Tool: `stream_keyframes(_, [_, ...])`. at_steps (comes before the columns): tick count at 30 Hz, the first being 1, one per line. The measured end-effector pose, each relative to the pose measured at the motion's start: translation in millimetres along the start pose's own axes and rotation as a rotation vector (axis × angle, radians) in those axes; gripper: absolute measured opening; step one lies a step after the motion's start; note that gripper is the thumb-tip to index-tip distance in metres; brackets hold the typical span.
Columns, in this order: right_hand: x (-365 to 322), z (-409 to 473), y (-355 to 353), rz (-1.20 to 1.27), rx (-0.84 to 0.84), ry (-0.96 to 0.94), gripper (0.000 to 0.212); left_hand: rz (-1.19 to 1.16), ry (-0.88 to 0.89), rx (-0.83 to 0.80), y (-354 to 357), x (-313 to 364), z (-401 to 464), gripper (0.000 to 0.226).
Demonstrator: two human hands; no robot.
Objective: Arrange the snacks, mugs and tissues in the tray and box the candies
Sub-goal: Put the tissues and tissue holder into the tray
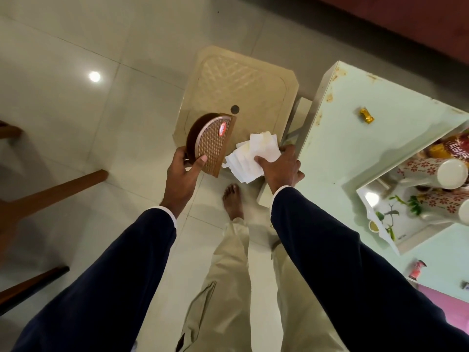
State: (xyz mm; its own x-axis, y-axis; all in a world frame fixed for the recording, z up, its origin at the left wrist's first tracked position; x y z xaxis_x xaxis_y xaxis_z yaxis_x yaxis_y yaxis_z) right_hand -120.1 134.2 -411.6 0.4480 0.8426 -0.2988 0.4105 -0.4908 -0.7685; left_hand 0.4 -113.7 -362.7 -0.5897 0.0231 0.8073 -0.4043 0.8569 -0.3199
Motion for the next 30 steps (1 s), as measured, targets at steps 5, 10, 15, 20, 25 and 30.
stream_keyframes(5, [-3, 1, -5, 0.062, -0.052, 0.030, 0.048, 0.019, -0.004, 0.010, 2, 1, 0, 0.029])
stream_keyframes(10, [5, 9, -11, 0.131, -0.153, 0.047, 0.031, 0.025, 0.011, -0.008, 12, 8, -1, 0.030])
stream_keyframes(15, [24, 22, -25, 0.396, -0.214, 0.038, 0.038, 0.027, 0.041, -0.027, 26, 18, -3, 0.030])
stream_keyframes(20, [35, 27, -41, 0.619, -0.262, 0.036, 0.026, -0.019, 0.037, -0.028, 36, 25, -7, 0.035])
stream_keyframes(25, [48, 9, -92, 0.935, -0.319, 0.072, 0.034, -0.065, 0.045, -0.048, 44, 45, -22, 0.028])
stream_keyframes(30, [59, -19, -178, 1.018, -0.375, -0.013, 0.038, 0.008, 0.105, -0.086, 62, 92, -56, 0.031])
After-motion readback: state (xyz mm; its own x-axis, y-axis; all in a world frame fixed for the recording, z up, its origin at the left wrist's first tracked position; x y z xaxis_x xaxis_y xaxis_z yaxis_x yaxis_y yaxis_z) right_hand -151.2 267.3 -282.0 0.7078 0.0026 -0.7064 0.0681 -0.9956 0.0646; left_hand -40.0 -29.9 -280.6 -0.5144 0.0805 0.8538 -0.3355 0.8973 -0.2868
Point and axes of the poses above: each hand's wrist, its own z-axis towards the middle knuckle, its own y-axis out of the palm, x = y × z, the point moved 6 cm from there along z, towards the middle knuckle, and after that the axes turned 2 degrees about -z, right-handed, at the moved point
